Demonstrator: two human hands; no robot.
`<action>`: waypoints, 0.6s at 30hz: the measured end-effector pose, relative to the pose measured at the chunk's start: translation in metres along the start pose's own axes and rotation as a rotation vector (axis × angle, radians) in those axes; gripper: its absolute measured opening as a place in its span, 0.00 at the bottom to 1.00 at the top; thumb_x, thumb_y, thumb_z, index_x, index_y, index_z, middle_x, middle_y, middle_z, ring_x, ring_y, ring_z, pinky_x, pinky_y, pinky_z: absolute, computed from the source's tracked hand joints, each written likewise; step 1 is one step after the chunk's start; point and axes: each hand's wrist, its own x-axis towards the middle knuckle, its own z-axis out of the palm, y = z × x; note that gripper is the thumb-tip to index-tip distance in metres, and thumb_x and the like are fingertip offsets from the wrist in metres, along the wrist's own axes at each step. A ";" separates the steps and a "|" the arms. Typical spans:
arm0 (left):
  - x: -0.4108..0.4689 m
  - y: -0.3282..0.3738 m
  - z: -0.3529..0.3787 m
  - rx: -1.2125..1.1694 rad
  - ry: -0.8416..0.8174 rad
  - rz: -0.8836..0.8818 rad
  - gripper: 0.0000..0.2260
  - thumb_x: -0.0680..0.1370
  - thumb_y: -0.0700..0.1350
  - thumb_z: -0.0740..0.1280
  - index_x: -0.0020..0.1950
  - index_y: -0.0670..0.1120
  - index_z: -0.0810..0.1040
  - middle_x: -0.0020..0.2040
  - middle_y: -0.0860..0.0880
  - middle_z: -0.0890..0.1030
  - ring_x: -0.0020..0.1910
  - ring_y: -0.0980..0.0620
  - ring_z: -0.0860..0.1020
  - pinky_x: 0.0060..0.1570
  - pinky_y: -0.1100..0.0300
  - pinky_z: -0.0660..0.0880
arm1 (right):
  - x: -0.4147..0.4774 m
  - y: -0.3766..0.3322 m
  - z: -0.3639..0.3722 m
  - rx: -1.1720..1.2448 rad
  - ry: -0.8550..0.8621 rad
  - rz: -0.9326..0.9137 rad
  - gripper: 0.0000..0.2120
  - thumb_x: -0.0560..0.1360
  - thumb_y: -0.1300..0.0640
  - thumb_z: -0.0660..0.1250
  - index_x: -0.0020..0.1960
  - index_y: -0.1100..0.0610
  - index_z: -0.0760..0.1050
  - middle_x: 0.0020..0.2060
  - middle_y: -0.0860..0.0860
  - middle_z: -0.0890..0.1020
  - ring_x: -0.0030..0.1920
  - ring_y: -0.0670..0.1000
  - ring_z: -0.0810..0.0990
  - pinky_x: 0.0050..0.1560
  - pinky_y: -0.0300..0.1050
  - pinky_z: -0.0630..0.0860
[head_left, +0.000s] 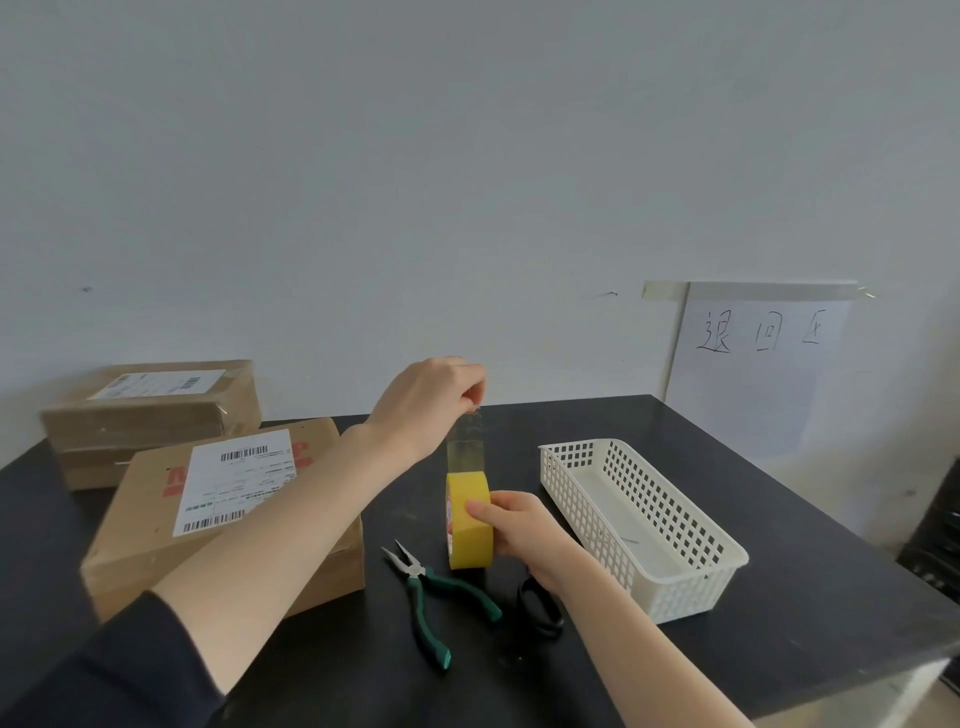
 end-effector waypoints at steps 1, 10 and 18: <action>0.000 0.001 0.001 -0.005 0.003 -0.003 0.06 0.76 0.37 0.65 0.41 0.46 0.75 0.40 0.51 0.77 0.39 0.51 0.75 0.36 0.65 0.67 | 0.004 -0.002 0.003 -0.008 0.025 0.019 0.09 0.78 0.53 0.67 0.53 0.56 0.80 0.46 0.51 0.86 0.50 0.50 0.85 0.58 0.51 0.80; 0.009 0.002 -0.015 0.015 0.085 0.008 0.07 0.76 0.37 0.65 0.40 0.47 0.75 0.39 0.51 0.77 0.38 0.51 0.74 0.38 0.61 0.69 | 0.016 -0.019 0.017 0.132 0.158 0.131 0.12 0.79 0.57 0.66 0.55 0.66 0.77 0.42 0.59 0.85 0.37 0.51 0.84 0.37 0.42 0.80; 0.006 -0.001 -0.012 0.073 0.106 0.019 0.03 0.78 0.40 0.64 0.45 0.47 0.75 0.44 0.51 0.77 0.42 0.53 0.73 0.39 0.63 0.67 | 0.004 -0.020 0.005 -0.070 0.161 0.119 0.25 0.74 0.40 0.67 0.58 0.60 0.79 0.50 0.55 0.85 0.51 0.52 0.82 0.58 0.50 0.78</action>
